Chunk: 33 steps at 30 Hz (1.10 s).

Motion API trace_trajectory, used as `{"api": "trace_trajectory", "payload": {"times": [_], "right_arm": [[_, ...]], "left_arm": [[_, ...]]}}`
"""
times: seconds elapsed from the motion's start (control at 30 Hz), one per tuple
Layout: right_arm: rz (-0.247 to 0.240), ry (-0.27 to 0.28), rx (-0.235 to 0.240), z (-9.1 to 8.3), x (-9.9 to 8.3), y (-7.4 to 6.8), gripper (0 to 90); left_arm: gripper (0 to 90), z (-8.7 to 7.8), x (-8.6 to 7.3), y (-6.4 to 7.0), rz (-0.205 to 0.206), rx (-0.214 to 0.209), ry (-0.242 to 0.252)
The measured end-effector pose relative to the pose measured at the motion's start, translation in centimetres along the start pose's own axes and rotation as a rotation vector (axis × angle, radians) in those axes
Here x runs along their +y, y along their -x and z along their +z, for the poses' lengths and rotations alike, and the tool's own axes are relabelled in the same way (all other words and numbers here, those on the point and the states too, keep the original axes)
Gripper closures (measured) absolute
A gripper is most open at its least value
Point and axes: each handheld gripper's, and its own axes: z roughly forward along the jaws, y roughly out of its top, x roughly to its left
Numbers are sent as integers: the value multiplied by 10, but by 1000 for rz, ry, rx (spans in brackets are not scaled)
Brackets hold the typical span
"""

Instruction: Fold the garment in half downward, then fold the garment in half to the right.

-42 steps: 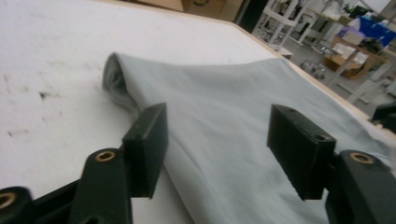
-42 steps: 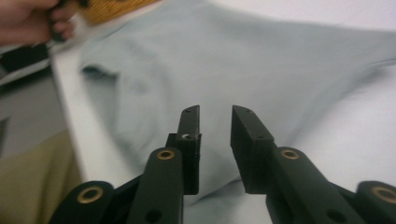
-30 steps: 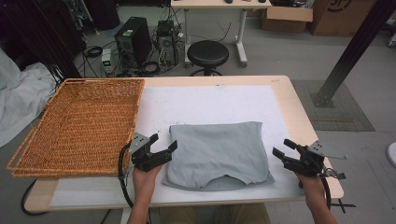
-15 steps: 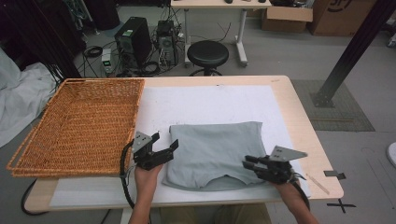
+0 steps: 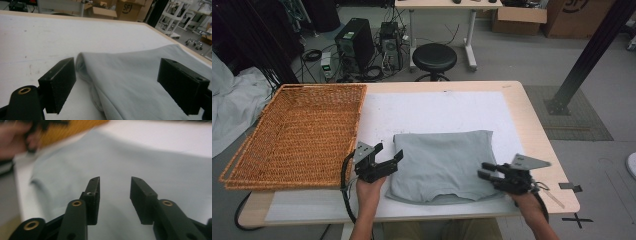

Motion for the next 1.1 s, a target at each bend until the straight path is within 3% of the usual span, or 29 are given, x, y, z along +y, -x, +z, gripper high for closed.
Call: {"api": "trace_trajectory", "payload": {"times": [0.1,0.17,0.3,0.4,0.43,0.6,1.1], "right_arm": [[48,158,-145,-28,-11,24,448],[74,194,-235,-41,-17,37,332],[66,225,-346,-54,-21,46,240],[94,217,-367,-54,-21,49,133],[99,207,-394,-52,-20,49,109],[129,204,-400,-48,-18,50,138],[110,191,-368,-46,-12,46,137]], "left_arm": [[159,0,1,0,-4,-25,22],[158,1,2,2,12,-33,35],[159,1,5,5,56,-29,72],[158,0,8,7,65,-15,60],[158,-1,9,7,59,-15,57],[158,-3,11,5,53,-1,52],[157,-5,12,4,32,-9,32]]}}
